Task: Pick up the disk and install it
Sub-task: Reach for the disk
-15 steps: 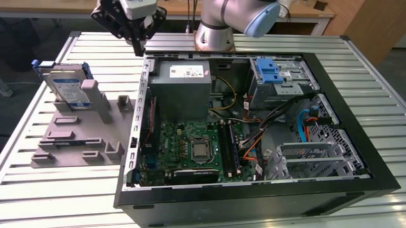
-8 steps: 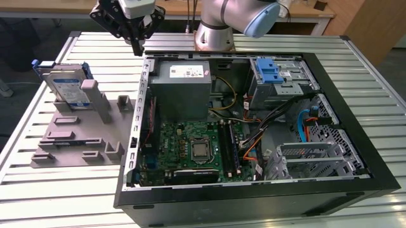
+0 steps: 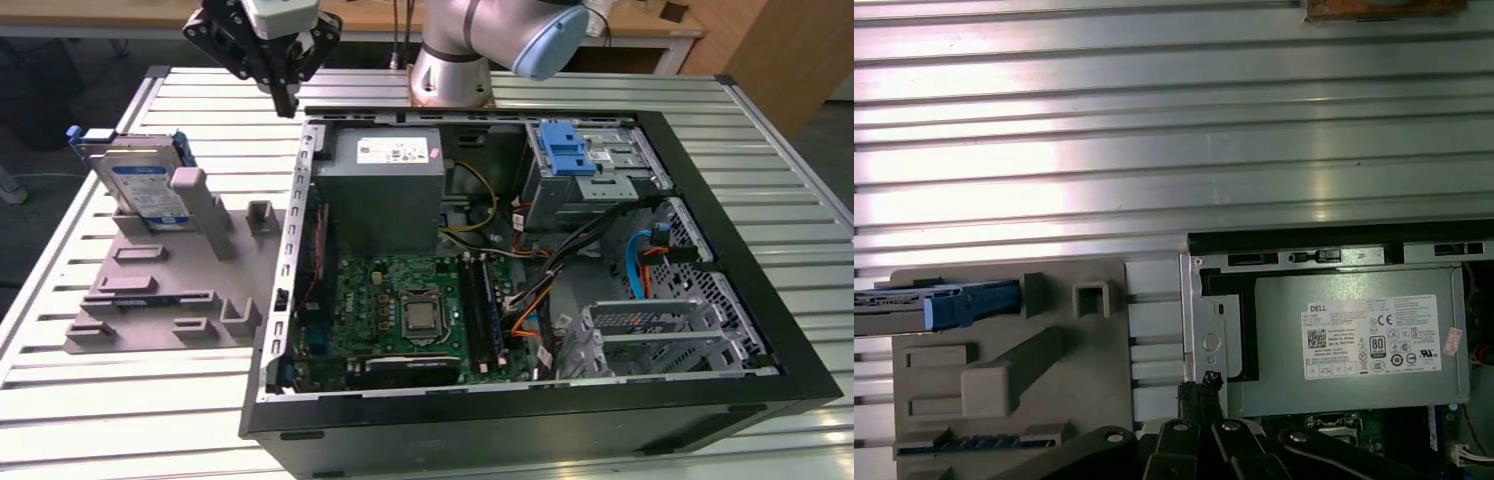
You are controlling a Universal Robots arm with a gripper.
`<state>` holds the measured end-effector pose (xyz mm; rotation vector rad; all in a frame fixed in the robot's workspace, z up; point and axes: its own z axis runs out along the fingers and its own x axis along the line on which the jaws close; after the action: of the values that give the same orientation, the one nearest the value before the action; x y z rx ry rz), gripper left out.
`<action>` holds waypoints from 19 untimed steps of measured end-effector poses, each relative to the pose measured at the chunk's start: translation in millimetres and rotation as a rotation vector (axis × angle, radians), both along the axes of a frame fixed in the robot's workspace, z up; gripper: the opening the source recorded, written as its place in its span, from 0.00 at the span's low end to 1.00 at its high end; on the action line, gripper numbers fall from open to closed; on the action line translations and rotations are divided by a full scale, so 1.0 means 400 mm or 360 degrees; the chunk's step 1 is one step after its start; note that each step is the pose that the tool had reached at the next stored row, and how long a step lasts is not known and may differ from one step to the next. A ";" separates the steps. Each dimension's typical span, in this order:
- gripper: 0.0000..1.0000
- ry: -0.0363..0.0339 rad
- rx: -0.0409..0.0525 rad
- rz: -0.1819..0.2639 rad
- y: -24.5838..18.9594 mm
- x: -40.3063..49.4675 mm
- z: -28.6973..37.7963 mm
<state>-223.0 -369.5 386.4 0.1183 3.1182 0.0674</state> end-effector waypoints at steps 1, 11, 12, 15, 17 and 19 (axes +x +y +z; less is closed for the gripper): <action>0.11 0.0000 0.0000 0.0000 0.001 -0.004 0.000; 0.11 0.0000 0.0000 0.0000 0.013 -0.055 0.000; 0.11 0.0000 0.0000 0.0000 0.014 -0.061 0.000; 0.11 0.0000 0.0000 0.0000 0.018 -0.077 0.000; 0.11 0.0000 0.0000 0.0000 0.019 -0.084 0.000; 0.11 0.0000 0.0000 0.0000 0.019 -0.084 0.000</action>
<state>-256.7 -362.0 386.3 0.1183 3.1183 0.0674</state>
